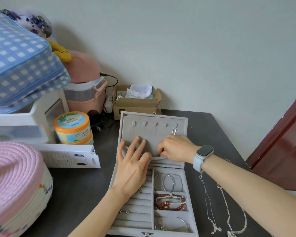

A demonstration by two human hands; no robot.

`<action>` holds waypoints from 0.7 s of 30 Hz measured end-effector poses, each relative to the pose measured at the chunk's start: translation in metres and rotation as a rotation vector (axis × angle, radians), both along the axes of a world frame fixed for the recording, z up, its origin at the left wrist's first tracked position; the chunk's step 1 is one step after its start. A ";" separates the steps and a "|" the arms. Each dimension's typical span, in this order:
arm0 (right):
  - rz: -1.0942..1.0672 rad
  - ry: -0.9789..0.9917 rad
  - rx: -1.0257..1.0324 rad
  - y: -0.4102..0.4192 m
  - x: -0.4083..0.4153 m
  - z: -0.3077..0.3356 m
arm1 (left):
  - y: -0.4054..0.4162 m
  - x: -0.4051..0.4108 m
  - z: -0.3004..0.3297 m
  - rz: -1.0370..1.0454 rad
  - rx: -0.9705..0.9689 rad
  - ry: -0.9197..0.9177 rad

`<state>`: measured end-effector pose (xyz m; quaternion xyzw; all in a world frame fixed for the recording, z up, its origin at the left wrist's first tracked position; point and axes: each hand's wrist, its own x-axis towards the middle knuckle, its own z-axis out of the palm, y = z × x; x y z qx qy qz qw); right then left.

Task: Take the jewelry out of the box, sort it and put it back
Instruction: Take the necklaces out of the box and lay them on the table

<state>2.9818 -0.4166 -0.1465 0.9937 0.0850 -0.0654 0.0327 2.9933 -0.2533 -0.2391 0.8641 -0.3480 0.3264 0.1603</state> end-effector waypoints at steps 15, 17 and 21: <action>0.009 0.046 0.037 0.002 -0.023 -0.008 | 0.001 0.000 -0.002 0.006 -0.086 -0.039; -0.004 0.057 0.062 0.003 -0.023 -0.006 | 0.002 0.000 -0.002 0.003 -0.093 -0.041; -0.050 0.093 0.102 0.003 -0.026 -0.009 | 0.002 0.001 -0.003 0.000 -0.078 -0.053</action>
